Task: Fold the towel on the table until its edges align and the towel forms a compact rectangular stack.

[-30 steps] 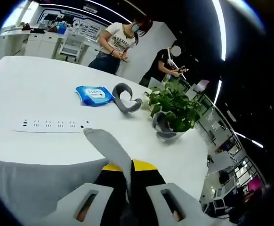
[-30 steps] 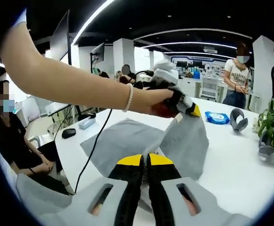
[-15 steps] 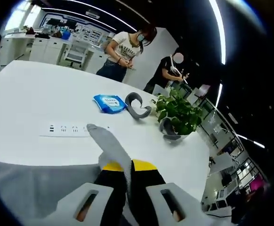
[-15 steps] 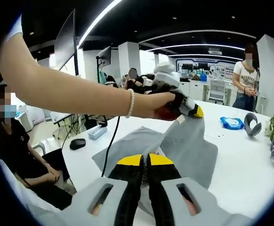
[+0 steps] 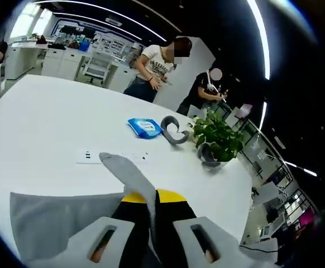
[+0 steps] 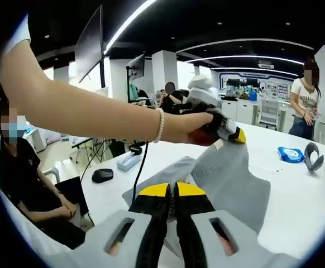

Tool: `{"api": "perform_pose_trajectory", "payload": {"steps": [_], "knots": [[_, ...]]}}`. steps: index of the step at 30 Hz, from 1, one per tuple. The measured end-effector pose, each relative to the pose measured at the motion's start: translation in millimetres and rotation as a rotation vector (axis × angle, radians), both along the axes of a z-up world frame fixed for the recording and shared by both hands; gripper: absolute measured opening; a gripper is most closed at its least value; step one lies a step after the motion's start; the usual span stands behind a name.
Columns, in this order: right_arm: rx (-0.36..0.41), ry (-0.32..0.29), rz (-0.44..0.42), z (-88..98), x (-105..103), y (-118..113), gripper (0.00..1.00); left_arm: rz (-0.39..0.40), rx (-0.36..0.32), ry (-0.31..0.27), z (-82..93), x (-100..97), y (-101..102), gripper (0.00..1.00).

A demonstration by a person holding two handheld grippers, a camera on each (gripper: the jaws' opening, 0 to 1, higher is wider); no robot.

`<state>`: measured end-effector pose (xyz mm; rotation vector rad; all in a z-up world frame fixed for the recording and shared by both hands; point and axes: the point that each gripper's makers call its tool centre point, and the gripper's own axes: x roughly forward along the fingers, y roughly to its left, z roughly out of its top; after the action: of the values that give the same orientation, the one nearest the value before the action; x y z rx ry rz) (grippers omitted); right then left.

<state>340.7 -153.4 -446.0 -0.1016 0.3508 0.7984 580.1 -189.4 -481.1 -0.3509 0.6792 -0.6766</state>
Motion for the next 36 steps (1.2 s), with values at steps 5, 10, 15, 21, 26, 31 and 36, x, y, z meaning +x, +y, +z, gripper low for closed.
{"api": "perform_pose_trajectory", "payload": {"steps": [5, 10, 15, 21, 26, 31, 36], "knots": [[0.034, 0.005, 0.030, 0.9, 1.8, 23.3, 0.01, 0.022, 0.009, -0.010, 2.5, 2.8, 27.0, 0.02], [0.054, 0.020, 0.048, -3.2, 3.3, 37.2, 0.01, 0.034, 0.024, -0.018, 2.8, 6.9, 51.0, 0.02], [0.065, 0.033, 0.078, -8.6, 2.8, 55.7, 0.01, 0.037, 0.044, -0.019, -1.2, 8.0, 69.4, 0.02], [0.049, 0.041, 0.118, -16.9, 4.3, 74.4, 0.01, 0.038, 0.075, -0.028, -6.7, 11.6, 88.7, 0.02], [0.051, 0.065, 0.147, -26.2, 7.3, 87.7, 0.01, 0.049, 0.091, -0.025, -14.2, 15.8, 104.2, 0.02], [0.050, 0.111, 0.179, -46.3, 13.5, 99.4, 0.01, 0.069, 0.103, -0.001, -29.0, 21.9, 119.9, 0.02], [0.035, 0.136, 0.222, -65.0, 14.8, 109.4, 0.01, 0.068, 0.138, 0.039, -55.1, 23.1, 131.4, 0.02]]}}
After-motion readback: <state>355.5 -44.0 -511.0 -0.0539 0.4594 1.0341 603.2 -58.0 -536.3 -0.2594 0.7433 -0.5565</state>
